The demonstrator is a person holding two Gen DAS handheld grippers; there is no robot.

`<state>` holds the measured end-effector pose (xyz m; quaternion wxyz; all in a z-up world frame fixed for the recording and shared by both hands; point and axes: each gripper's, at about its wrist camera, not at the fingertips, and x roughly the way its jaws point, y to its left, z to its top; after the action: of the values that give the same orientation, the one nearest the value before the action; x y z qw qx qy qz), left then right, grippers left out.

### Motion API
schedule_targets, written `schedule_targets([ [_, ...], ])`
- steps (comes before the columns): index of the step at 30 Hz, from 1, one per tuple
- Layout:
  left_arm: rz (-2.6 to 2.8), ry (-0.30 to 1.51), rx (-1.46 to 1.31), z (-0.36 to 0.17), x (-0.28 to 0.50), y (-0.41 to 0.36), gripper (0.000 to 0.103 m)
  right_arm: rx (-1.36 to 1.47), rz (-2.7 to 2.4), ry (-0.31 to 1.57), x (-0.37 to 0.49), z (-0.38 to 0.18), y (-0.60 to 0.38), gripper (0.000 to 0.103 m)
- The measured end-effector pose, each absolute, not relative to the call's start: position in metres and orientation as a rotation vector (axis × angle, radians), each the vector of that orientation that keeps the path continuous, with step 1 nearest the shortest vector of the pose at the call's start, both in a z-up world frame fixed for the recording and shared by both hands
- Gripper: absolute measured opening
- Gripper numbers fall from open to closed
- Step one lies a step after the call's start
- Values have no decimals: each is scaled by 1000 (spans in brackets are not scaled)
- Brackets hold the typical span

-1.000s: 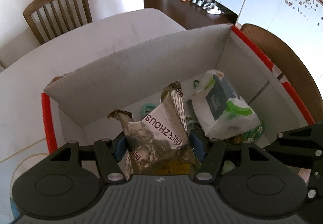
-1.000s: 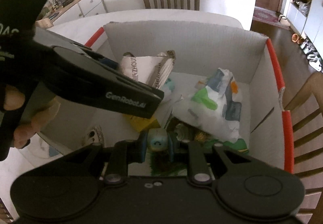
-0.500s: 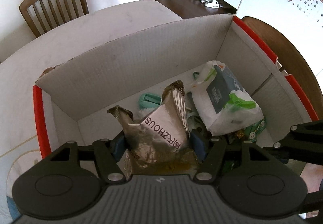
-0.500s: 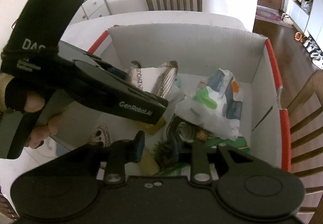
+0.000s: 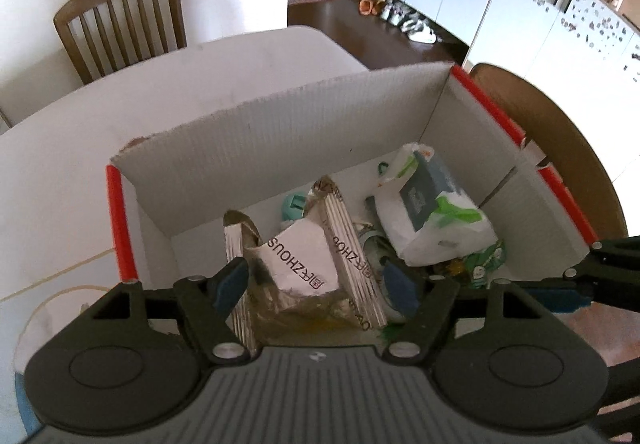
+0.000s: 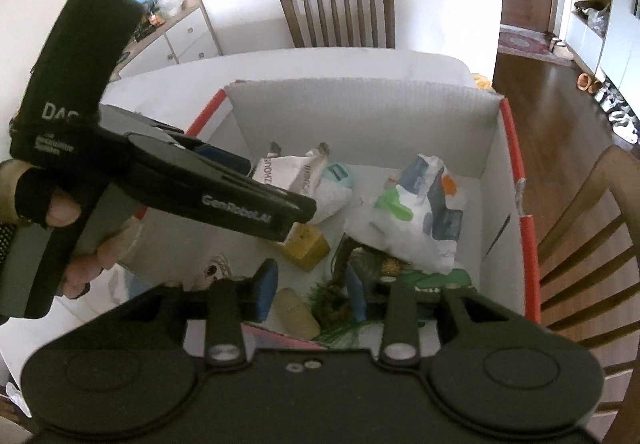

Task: Organize objects
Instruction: 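Open left tool releasing foil packet while right tool releases soap bar in shoebox, then withdraw both tools from the shoebox back over the table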

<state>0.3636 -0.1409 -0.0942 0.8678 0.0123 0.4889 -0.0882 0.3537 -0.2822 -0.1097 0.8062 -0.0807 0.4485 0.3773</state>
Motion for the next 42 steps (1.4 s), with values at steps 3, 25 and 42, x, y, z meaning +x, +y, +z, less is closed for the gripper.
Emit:
schedule_targets([
  [3, -185, 996, 20, -84, 355, -141, 75, -166, 805, 945, 350, -102, -287, 39],
  [25, -210, 814, -67, -18, 281, -114, 75, -118, 826, 800, 303, -54, -303, 51],
  [42, -171, 761, -87, -10, 227, -42, 87, -135, 769, 727, 257, -38, -257, 91],
])
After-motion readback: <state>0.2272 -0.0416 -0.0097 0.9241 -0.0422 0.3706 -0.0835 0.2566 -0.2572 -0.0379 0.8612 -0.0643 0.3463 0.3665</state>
